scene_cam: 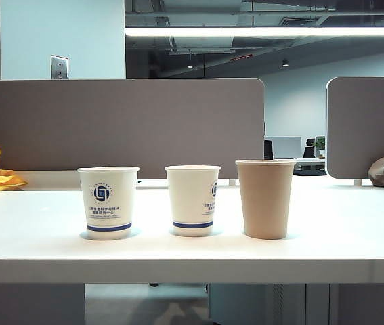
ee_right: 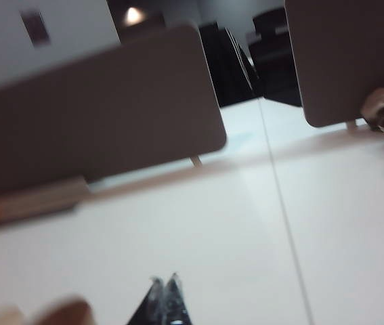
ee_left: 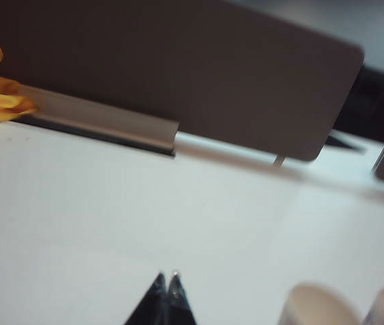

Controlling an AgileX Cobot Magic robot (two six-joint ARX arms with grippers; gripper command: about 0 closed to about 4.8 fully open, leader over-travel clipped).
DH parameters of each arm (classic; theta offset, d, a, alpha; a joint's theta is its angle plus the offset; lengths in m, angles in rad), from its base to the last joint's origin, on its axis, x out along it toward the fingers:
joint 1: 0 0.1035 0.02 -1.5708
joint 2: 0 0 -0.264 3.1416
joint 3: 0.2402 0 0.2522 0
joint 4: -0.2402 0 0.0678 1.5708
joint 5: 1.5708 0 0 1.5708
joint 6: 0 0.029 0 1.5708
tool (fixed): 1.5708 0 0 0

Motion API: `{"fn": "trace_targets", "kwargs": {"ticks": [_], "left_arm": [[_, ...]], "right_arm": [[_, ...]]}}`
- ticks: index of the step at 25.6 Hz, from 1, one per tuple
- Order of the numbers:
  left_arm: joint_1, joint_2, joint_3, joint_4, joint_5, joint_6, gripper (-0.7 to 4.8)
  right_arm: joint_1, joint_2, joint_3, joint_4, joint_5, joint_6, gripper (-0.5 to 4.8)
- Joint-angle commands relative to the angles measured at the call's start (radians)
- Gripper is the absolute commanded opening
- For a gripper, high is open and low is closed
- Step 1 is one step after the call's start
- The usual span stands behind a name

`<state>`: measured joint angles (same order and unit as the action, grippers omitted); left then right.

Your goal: Pick up all the paper cups on the table one by one and stack them together.

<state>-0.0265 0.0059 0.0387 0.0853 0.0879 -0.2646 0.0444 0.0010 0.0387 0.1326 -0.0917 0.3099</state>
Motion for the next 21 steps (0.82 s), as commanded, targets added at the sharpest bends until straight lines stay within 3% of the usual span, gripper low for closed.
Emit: {"fn": "trace_targets", "kwargs": {"ticks": [1, 5, 8, 11, 14, 18, 21], "left_arm": [[0.001, 0.0, 0.094, 0.035, 0.003, -0.057, -0.06], [0.001, 0.0, 0.229, 0.021, 0.026, -0.05, -0.06], [0.001, 0.004, 0.339, -0.025, 0.045, 0.043, -0.06], [0.001, 0.036, 0.456, -0.152, 0.045, 0.099, -0.06], [0.001, 0.124, 0.573, -0.296, 0.048, 0.1, -0.06], [0.001, 0.377, 0.757, -0.441, 0.082, 0.099, -0.06], [0.001, 0.725, 0.946, -0.501, 0.278, 0.045, -0.06]], "right_arm": [[0.001, 0.001, 0.092, 0.0, -0.03, 0.139, -0.02], [0.001, 0.002, 0.231, -0.14, -0.132, 0.089, -0.02], [0.001, 0.011, 0.348, -0.264, -0.148, 0.015, -0.02], [0.001, 0.063, 0.467, -0.384, -0.151, -0.056, -0.02], [0.001, 0.169, 0.589, -0.495, -0.159, -0.133, -0.02], [0.001, 0.46, 0.8, -0.631, -0.237, -0.192, -0.02], [0.003, 0.812, 1.037, -0.763, -0.361, -0.217, -0.02]]}}
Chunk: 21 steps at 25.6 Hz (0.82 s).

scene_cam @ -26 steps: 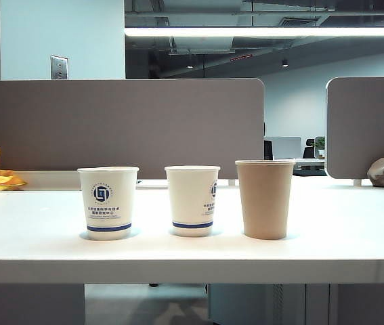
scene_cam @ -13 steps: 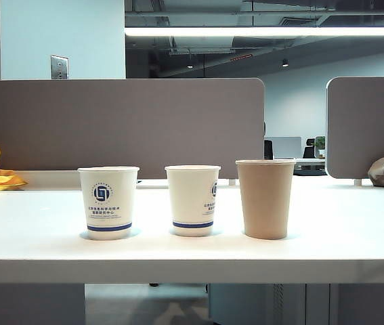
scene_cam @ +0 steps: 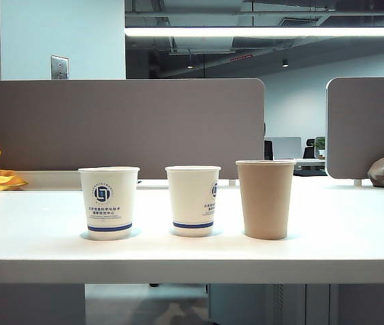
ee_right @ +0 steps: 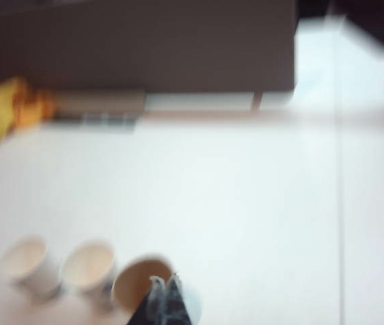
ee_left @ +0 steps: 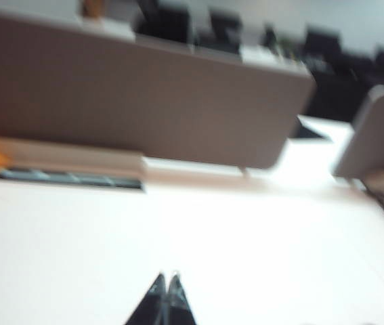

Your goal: Pick up all the paper cups on the table one by one and stack them together.

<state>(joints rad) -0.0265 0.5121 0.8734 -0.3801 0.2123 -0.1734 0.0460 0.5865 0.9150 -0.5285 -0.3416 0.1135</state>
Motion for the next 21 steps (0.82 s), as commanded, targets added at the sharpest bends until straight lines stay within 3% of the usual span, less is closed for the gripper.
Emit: {"fn": "trace_targets", "kwargs": {"ticks": [1, 5, 6, 10, 12, 17, 21], "left_arm": [[0.001, 0.297, 0.151, -0.045, 0.192, -0.073, -0.06], [0.0, 0.55, 0.281, -0.087, 0.292, -0.139, -0.05], [0.0, 0.658, 0.325, -0.101, 0.328, -0.141, -0.01], [-0.021, 0.809, 0.367, -0.125, 0.349, -0.126, 1.28], [-0.025, 0.86, 0.369, -0.139, 0.352, -0.107, 1.33], [-0.039, 0.916, 0.369, -0.206, 0.352, -0.066, 1.33], [-0.047, 0.924, 0.368, -0.24, 0.351, -0.063, 1.3]], "right_arm": [[0.002, 0.307, 0.224, -0.141, -0.143, -0.021, -0.01], [0.026, 0.555, 0.427, -0.264, -0.158, -0.045, 0.03], [0.047, 0.662, 0.506, -0.292, -0.155, -0.077, 0.34], [0.08, 0.807, 0.571, -0.283, -0.149, -0.092, 0.69], [0.098, 0.856, 0.573, -0.274, -0.143, -0.092, 0.89], [0.139, 0.942, 0.573, -0.288, -0.099, -0.116, 1.94], [0.163, 0.995, 0.573, -0.277, -0.068, -0.118, 1.94]]}}
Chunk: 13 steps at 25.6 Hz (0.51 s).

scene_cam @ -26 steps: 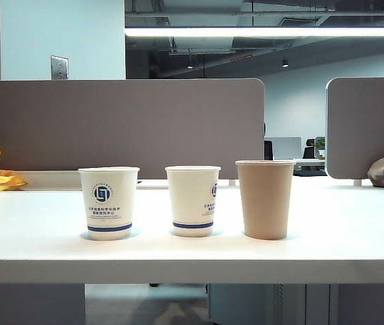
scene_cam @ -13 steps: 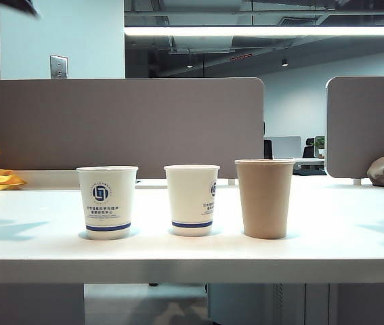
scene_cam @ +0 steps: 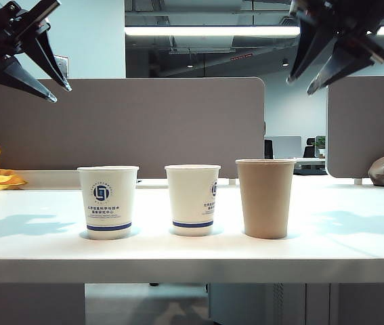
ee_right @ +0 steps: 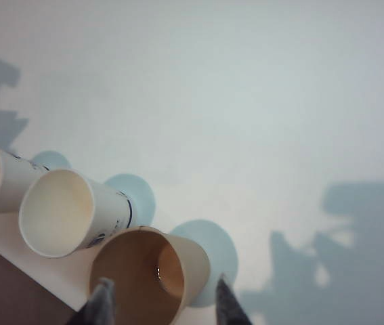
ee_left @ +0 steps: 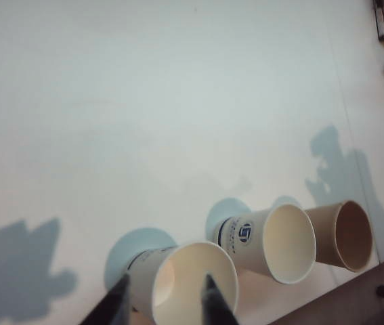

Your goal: Pick up all the paper cups on the table one by one and stack them together.

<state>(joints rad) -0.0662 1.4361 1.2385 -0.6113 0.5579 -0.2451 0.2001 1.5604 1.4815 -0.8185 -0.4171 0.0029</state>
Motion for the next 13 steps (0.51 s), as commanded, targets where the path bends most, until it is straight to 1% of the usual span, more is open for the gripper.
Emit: {"fn": "trace_targets", "kwargs": {"ticks": [1, 7, 9, 12, 13], "left_arm": [[-0.015, 0.002, 0.003, -0.015, 0.005, 0.01, 1.3], [-0.034, 0.041, 0.003, -0.095, 0.003, 0.011, 1.3], [-0.039, 0.063, 0.003, -0.128, 0.003, 0.035, 1.3], [-0.055, 0.117, 0.003, -0.193, 0.005, 0.043, 1.3], [-0.063, 0.131, 0.003, -0.203, 0.005, 0.061, 1.3]], "right_arm": [[0.009, 0.029, 0.006, 0.007, 0.008, -0.007, 1.94], [0.021, 0.068, 0.006, -0.013, 0.023, -0.007, 1.94], [0.021, 0.074, 0.005, -0.022, 0.022, -0.006, 1.94], [0.023, 0.087, 0.005, -0.062, 0.026, -0.003, 1.94], [0.023, 0.088, 0.005, -0.076, 0.039, -0.003, 1.94]]}}
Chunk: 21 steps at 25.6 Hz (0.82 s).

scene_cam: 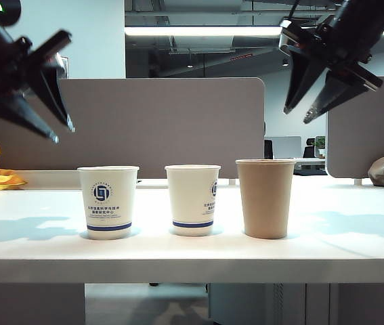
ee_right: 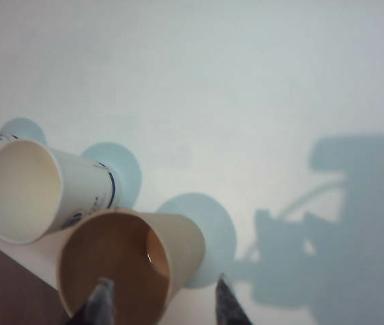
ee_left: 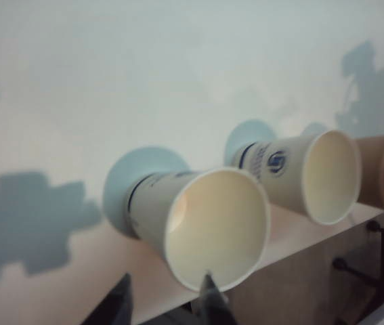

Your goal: Pick up all the paper cups on the table one by one and stack them together.

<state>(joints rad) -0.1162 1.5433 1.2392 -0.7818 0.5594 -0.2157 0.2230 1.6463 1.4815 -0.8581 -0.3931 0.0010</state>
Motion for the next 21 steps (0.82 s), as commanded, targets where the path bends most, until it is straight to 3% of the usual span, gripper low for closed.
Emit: {"fn": "trace_targets", "kwargs": {"ticks": [1, 10, 21], "left_arm": [[-0.025, 0.038, 0.002, -0.044, 0.003, 0.055, 1.3], [-0.066, 0.047, 0.002, -0.047, -0.051, 0.064, 1.3], [-0.066, 0.095, 0.002, -0.039, -0.051, 0.07, 1.3]], "right_arm": [[0.0, 0.007, 0.005, -0.061, 0.037, -0.002, 1.94], [0.011, 0.014, 0.005, -0.134, 0.058, -0.002, 1.89], [0.066, 0.069, 0.005, -0.133, 0.061, -0.003, 1.89]]}}
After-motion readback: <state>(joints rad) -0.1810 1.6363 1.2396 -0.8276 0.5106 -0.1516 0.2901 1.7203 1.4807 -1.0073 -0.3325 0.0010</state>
